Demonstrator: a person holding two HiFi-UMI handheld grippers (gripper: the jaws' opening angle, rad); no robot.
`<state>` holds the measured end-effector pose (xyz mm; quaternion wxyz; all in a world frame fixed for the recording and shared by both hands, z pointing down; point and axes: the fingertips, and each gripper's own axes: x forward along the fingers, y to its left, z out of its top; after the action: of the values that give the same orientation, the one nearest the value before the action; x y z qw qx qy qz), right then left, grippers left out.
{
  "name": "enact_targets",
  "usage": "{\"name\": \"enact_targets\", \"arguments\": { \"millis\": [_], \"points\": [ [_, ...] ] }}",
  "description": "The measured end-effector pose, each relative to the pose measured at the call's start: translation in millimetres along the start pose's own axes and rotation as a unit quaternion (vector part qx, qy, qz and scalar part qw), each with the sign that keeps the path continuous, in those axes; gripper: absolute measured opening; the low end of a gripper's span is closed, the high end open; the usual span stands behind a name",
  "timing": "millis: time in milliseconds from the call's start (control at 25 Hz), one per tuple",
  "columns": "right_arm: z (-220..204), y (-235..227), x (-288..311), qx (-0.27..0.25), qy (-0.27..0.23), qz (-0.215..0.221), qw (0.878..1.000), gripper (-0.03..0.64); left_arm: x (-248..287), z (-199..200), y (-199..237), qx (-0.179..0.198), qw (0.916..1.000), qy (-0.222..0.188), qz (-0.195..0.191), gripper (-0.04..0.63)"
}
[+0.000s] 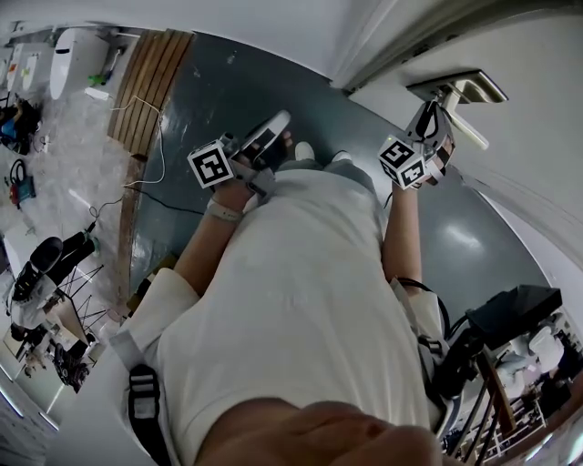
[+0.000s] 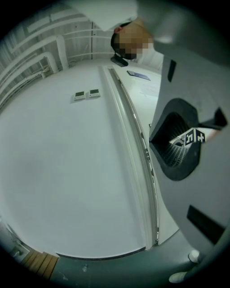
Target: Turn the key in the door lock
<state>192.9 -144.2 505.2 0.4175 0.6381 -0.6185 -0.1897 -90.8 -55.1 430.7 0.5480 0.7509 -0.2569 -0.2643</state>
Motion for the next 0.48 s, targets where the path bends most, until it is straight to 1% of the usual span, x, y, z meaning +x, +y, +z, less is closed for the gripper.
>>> {"name": "enact_targets", "arguments": {
  "millis": [120,200,280,360,480],
  "points": [
    [0.5,-1.8,-0.1,0.056,-0.003,0.009,0.998,0.066,3.3,-1.4,0.9,-0.002,1.0000,0.008,0.000,0.006],
    [0.5,-2.7,-0.8,0.109,-0.007,0.019,0.994,0.066,4.2,-1.9,1.4,-0.002,0.9999,0.012,0.001,0.006],
    [-0.1,-3.1,-1.5,0.172,-0.011,0.032,0.985,0.066,5.0,-1.9,1.4,-0.003,0.9999,0.014,0.001,0.006],
    [2.0,-4.7,-1.8,0.233,-0.020,0.042,0.971,0.066,5.2,-2.3,1.7,-0.005,0.9999,0.014,0.003,0.006],
    [3.5,-4.7,-3.1,0.299,-0.030,0.058,0.952,0.066,3.9,-2.5,2.8,-0.006,0.9999,0.014,0.006,0.006]
  ]
}}
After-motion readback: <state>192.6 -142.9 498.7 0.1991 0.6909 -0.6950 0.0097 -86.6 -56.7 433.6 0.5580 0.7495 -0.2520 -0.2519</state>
